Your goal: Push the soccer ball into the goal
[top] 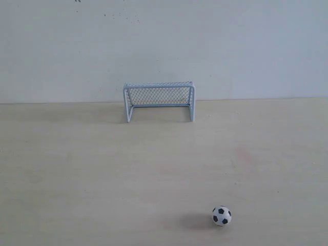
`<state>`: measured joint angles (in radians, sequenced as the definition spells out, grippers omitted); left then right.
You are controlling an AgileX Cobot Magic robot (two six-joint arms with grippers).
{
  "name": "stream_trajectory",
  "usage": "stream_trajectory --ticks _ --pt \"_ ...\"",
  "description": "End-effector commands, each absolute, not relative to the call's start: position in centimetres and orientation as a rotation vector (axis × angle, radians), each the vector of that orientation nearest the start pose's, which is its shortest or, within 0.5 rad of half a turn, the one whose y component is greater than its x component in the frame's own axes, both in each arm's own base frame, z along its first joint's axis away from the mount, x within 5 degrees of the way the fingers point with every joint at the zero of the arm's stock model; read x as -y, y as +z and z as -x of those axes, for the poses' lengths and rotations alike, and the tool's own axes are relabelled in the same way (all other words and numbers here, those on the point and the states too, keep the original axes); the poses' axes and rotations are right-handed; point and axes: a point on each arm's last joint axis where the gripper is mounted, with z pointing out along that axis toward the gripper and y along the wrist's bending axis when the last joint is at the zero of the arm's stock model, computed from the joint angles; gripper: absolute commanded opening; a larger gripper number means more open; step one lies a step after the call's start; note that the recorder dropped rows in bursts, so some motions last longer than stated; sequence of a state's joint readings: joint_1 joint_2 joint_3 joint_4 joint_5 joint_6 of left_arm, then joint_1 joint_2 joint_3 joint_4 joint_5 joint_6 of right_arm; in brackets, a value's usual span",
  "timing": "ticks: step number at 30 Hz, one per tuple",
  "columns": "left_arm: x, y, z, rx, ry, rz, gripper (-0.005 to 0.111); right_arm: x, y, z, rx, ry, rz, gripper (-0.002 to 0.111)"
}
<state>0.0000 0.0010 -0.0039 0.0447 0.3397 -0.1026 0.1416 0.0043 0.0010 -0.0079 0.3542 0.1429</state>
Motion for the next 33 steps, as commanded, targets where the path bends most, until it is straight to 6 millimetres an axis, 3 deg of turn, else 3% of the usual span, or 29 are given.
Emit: stream_trajectory --ticks 1,7,14,17,19,22,24,28,29,30,31,32,33 --pt "-0.1 18.3 -5.4 -1.820 -0.029 0.065 0.004 -0.7 18.6 -5.4 -1.782 0.126 0.073 0.000" --pt "-0.1 18.3 -5.4 -1.820 -0.029 0.065 0.004 -0.7 20.4 -5.6 -1.587 0.113 0.099 0.000" --pt "-0.1 18.3 -5.4 -1.820 -0.029 0.065 0.004 -0.7 25.8 -3.9 -0.953 0.183 0.059 0.000" --pt "-0.1 18.3 -5.4 -1.820 -0.029 0.065 0.004 -0.5 27.7 -2.1 -0.658 0.204 0.050 0.000" --pt "-0.1 18.3 -5.4 -1.820 -0.029 0.065 0.004 -0.4 28.7 -0.5 -0.460 0.311 0.023 0.000" --pt "-0.1 18.3 -5.4 -1.820 -0.029 0.065 0.004 -0.1 29.8 0.7 -0.326 0.380 0.007 0.000" --pt "-0.1 18.3 -5.4 -1.820 -0.029 0.065 0.004 -0.1 32.0 0.7 -0.404 0.375 0.001 0.000" --pt "-0.1 18.3 -5.4 -1.820 -0.029 0.065 0.004 -0.1 36.9 0.3 -0.755 0.324 -0.010 0.000" --pt "-0.1 18.3 -5.4 -1.820 -0.029 0.065 0.004 -0.2 39.2 -0.9 -0.952 0.306 -0.020 0.000" --pt "-0.1 18.3 -5.4 -1.820 -0.029 0.065 0.004 -0.2 39.9 -1.6 -1.029 0.298 -0.024 0.000" --pt "-0.1 18.3 -5.4 -1.820 -0.029 0.065 0.004 -0.5 41.1 -3.6 -1.214 0.245 -0.008 0.000" --pt "-0.1 18.3 -5.4 -1.820 -0.029 0.065 0.004 -0.6 41.4 -4.5 -1.299 0.216 0.006 0.000" --pt "-0.1 18.3 -5.4 -1.820 -0.029 0.065 0.004 -0.8 41.4 -7.0 -1.525 0.147 0.049 0.000"
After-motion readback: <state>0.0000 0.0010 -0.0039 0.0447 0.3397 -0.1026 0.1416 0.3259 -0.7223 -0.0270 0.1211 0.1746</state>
